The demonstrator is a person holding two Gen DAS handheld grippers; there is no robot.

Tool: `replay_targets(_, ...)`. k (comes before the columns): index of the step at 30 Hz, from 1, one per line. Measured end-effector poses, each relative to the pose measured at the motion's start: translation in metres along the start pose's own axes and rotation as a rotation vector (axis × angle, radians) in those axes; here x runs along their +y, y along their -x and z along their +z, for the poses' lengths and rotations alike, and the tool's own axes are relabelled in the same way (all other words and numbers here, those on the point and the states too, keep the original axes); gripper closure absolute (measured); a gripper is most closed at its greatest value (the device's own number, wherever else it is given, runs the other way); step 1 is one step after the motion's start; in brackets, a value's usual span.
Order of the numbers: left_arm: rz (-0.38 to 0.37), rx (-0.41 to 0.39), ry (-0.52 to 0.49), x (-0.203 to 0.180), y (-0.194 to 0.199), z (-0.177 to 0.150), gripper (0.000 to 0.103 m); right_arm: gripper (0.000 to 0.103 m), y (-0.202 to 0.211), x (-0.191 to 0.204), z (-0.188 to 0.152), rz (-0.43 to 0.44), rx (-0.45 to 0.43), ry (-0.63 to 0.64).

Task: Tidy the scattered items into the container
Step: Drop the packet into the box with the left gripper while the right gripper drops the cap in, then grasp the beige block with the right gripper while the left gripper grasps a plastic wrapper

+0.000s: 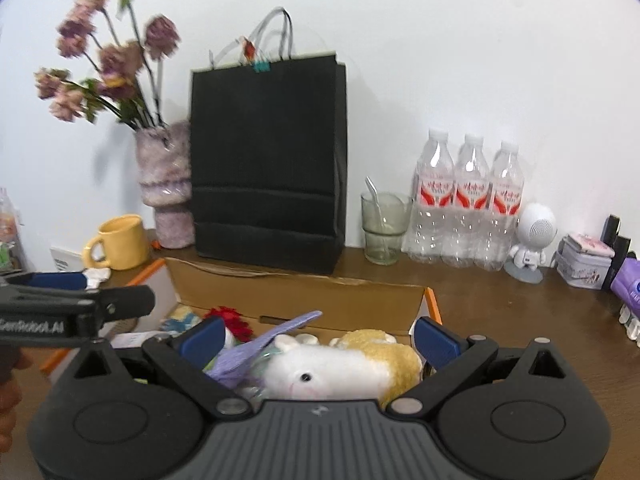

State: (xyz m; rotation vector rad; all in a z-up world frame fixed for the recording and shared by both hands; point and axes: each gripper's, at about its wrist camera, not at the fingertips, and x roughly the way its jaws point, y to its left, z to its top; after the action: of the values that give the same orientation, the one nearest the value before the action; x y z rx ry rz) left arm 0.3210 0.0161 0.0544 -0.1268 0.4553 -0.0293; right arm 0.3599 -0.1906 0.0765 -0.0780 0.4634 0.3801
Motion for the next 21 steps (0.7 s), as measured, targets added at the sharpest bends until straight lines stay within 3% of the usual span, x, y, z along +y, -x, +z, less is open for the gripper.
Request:
replay_targets(5,-0.041,-0.006,-0.018,0.002,0.031,-0.012,0.000,0.002,0.039,0.012,-0.016,0.022,-0.035,0.048)
replay_targets(10,-0.026,-0.008,-0.040,0.012,0.058,-0.032,0.000,0.002,0.067,0.021,-0.042,0.046,-0.037,0.067)
replay_targets(17,-0.024,0.053,0.001,0.023,0.065,-0.069,0.000,0.004,0.062,0.036,-0.080,0.090,0.065,0.056)
replay_targets(21,-0.010,0.093,0.019,0.024,0.058,-0.084,0.000,0.011,0.049,0.049,-0.099,0.081,0.128,0.069)
